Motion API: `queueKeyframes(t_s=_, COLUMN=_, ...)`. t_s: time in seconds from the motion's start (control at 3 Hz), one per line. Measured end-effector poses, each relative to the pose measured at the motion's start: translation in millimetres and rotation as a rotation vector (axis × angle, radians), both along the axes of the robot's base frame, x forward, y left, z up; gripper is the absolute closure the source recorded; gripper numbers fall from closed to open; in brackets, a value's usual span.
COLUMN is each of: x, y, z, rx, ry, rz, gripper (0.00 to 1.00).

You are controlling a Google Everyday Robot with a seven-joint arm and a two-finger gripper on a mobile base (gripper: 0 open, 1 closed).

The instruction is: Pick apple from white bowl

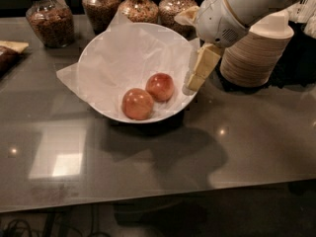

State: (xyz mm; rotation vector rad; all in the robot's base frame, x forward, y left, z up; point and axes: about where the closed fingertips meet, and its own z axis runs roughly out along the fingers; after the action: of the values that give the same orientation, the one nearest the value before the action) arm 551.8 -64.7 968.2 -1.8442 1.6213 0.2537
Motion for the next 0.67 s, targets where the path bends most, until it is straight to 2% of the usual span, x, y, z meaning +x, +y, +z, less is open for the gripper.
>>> queueKeyframes(t_s=0.33, x=4.4, y=22.9, z=-14.8, rx=0.008, ry=0.045, rz=0.071, gripper=0.13)
queueKeyframes(t_s=0.67, x=4.0, y=34.0, z=-26.0, rx=0.018, ry=0.093, rz=0.108, gripper=0.32)
